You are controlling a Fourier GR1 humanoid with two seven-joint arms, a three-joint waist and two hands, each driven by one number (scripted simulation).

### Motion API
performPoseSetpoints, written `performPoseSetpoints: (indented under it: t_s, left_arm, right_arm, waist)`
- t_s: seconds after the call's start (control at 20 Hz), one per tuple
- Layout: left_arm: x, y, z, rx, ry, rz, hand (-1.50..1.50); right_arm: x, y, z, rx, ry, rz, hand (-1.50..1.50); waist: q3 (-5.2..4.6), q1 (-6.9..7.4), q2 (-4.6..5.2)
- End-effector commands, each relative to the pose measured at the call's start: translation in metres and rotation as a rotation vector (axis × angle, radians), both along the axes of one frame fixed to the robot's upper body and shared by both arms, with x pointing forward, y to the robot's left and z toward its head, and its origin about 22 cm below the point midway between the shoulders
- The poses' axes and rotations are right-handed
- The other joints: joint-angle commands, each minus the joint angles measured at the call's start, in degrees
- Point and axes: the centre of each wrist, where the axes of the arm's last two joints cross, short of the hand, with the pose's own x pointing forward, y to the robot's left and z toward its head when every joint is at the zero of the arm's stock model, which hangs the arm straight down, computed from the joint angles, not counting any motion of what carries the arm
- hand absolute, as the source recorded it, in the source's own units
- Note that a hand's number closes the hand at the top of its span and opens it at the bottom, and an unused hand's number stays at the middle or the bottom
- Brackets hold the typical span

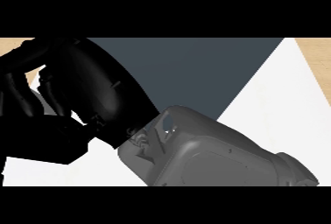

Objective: Pick up the wine, place it into the cabinet and close the cabinet

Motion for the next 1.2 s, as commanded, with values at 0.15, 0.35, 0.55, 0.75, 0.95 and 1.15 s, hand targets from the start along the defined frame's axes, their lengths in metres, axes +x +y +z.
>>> performPoseSetpoints:
  t_s: [0.15,0.35,0.55,0.75,0.95,1.15]
  left_arm:
    - [-0.004,-0.015,0.002,0.003,-0.014,-0.013,-1.50]
    - [-0.008,-0.016,0.010,0.000,-0.010,-0.008,-1.50]
    - [0.009,-0.008,0.009,0.004,-0.005,-0.012,-1.50]
    - [0.007,-0.005,0.000,0.012,0.000,-0.021,-1.50]
    - [0.007,-0.009,0.005,0.009,-0.018,0.002,-1.50]
    - [0.009,-0.009,0.013,-0.001,-0.010,-0.007,-1.50]
  right_arm:
    - [0.075,-0.014,-0.010,0.002,0.037,-0.070,1.50]
    - [0.095,-0.021,-0.012,-0.008,0.031,-0.109,1.50]
    - [0.108,-0.033,-0.035,-0.027,0.036,-0.106,1.50]
    - [0.116,-0.036,-0.031,-0.058,-0.013,-0.153,1.50]
    - [0.132,-0.062,-0.038,-0.094,-0.056,-0.172,1.50]
    - [0.133,-0.055,-0.044,-0.100,-0.042,-0.160,1.50]
  waist:
    - [0.10,0.24,0.28]
    - [0.11,0.20,0.13]
    - [0.10,-0.50,0.50]
    - [0.00,-0.42,0.54]
    - [0.07,-0.65,0.80]
    - [0.11,-0.97,0.64]
